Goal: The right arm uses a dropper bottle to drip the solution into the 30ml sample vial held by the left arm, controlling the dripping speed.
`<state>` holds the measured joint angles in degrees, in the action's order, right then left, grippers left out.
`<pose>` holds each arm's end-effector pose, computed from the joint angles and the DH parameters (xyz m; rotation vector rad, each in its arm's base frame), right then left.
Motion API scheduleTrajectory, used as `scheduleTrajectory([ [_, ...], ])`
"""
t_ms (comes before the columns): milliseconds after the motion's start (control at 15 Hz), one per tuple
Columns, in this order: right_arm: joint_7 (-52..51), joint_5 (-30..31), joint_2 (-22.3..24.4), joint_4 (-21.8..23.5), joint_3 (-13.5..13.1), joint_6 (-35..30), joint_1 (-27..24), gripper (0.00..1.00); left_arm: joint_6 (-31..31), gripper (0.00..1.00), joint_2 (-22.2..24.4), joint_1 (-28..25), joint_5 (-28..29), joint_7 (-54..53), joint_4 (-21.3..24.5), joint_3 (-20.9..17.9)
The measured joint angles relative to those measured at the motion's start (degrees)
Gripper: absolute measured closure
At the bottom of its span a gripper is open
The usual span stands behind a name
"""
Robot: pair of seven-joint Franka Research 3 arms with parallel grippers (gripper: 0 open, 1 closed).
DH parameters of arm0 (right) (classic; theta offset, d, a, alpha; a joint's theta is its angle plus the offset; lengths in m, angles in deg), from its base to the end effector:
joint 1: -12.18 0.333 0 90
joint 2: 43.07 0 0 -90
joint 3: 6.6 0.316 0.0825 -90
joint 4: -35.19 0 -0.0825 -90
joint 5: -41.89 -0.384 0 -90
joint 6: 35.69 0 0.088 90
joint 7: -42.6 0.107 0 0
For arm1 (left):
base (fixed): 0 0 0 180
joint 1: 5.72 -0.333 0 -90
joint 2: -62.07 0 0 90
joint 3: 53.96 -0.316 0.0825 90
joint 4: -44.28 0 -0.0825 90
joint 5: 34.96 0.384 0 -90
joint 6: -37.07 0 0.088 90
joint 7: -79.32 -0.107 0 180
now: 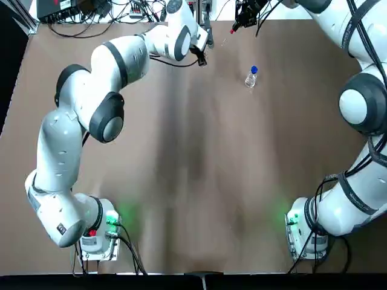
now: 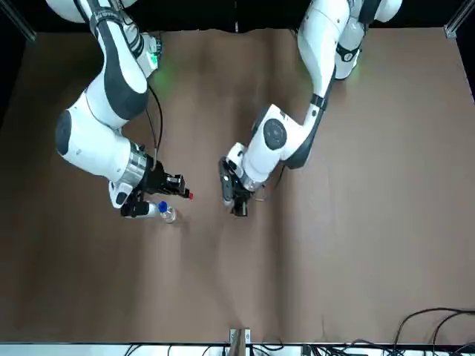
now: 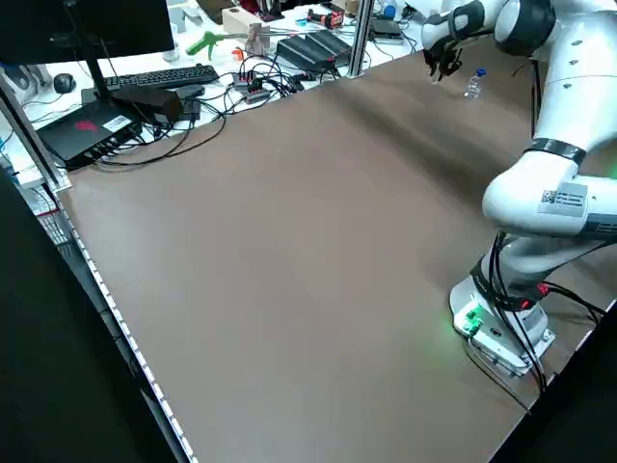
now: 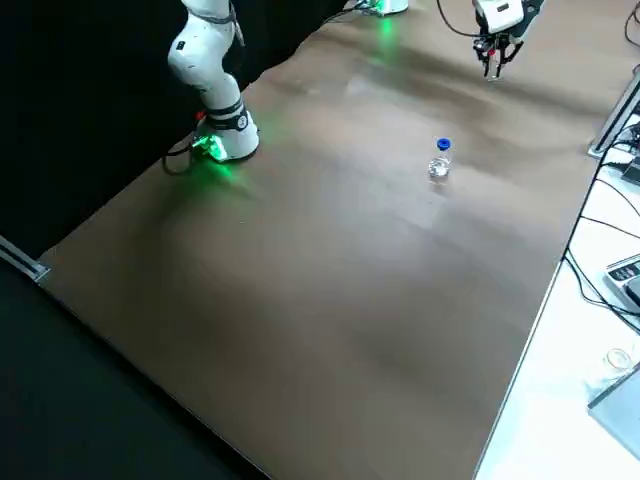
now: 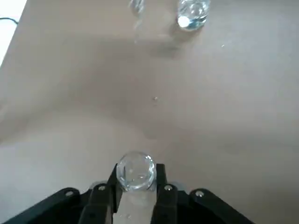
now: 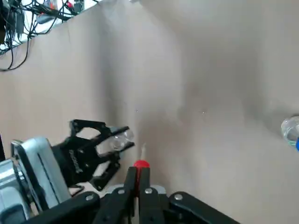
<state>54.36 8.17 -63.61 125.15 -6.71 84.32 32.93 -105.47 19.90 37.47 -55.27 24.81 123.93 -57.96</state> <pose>0.6305 0.2665 0.4594 -2.5836 0.1330 -0.0084 0.5844 -0.4907 0.3113 2.2119 -1.9001 0.5737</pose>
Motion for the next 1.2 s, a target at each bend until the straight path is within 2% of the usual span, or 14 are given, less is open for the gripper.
scheduleTrajectory([
  [200,0.0,1.1,0.0,0.0,-0.2,-0.9,-1.2,0.95,0.0,0.68,0.0,-3.5,0.0,-2.6,0.0,1.6],
  [267,0.0,5.0,0.0,0.0,-0.2,-2.0,-1.8,0.95,0.0,0.68,0.0,-7.9,0.0,-5.0,0.1,5.5],
  [400,0.0,9.3,0.0,0.0,-0.3,-2.6,-2.3,0.95,0.1,0.68,-0.1,-13.0,0.0,-8.9,0.5,9.7],
  [733,1.7,22.3,0.0,0.1,-0.3,-5.4,-2.6,0.96,0.5,0.68,-1.3,-22.9,0.0,-17.5,1.4,16.0],
  [1200,1.9,25.0,0.0,0.5,-0.9,-7.2,-3.6,0.96,1.4,0.68,-3.9,-32.5,-0.6,-26.1,1.6,21.3],
])
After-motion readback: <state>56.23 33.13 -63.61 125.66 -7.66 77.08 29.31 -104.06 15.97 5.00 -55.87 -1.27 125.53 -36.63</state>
